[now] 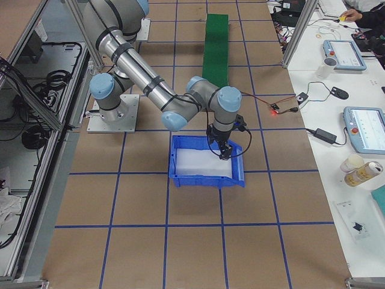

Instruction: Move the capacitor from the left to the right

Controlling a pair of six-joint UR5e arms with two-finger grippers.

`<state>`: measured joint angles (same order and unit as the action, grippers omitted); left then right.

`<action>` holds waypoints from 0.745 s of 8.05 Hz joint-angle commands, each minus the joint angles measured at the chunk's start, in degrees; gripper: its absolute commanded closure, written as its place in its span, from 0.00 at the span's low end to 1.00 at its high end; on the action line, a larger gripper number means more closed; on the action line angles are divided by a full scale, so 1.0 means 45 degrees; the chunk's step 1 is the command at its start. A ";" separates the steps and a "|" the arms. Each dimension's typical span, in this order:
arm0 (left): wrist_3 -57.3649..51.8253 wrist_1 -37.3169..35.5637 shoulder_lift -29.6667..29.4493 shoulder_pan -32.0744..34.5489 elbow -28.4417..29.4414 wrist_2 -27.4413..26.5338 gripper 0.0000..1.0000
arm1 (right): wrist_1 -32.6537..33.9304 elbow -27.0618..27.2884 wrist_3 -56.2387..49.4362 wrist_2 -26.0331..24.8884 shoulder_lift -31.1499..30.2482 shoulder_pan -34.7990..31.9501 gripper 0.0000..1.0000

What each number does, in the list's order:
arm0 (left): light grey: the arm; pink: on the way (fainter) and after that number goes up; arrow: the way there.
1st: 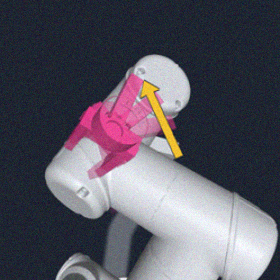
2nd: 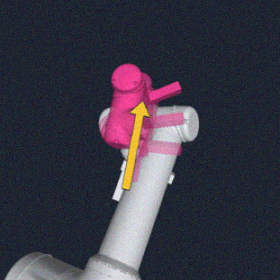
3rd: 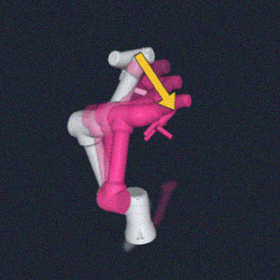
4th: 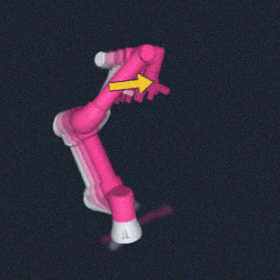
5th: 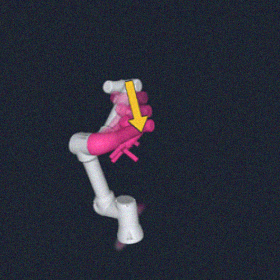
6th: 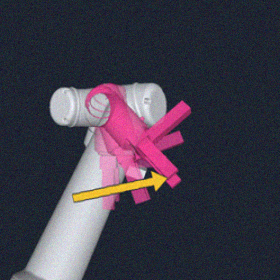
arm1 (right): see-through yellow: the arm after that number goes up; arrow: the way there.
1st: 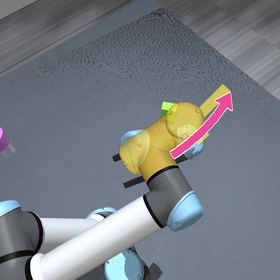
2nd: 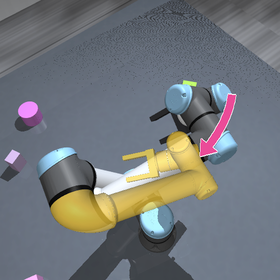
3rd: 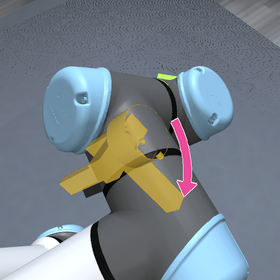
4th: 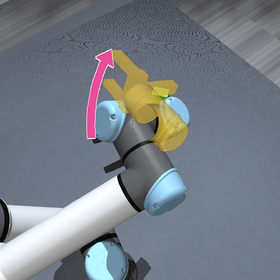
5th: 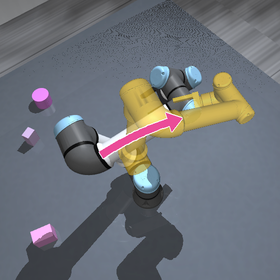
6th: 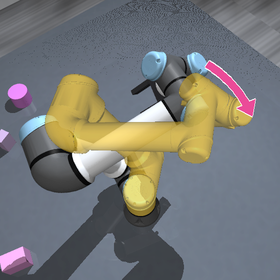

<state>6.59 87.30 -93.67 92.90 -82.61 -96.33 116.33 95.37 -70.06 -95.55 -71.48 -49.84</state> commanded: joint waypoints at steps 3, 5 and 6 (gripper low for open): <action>0.0000 -0.0005 -0.0045 -0.0038 0.0018 0.0000 0.00 | -0.4889 -0.0313 0.5519 0.1153 -0.3854 -0.2742 0.00; 0.0000 -0.0005 -0.0045 -0.0038 -0.0001 0.0000 0.00 | -0.6858 -0.1110 0.9203 0.1234 -0.4678 -0.5044 0.00; 0.0000 -0.0005 -0.0025 -0.0038 0.0018 0.0000 0.00 | -0.7235 -0.1579 1.0807 0.1215 -0.4662 -0.6390 0.00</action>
<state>6.59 87.27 -93.86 92.73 -82.59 -96.32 89.08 91.79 -35.18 -90.30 -90.91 -68.42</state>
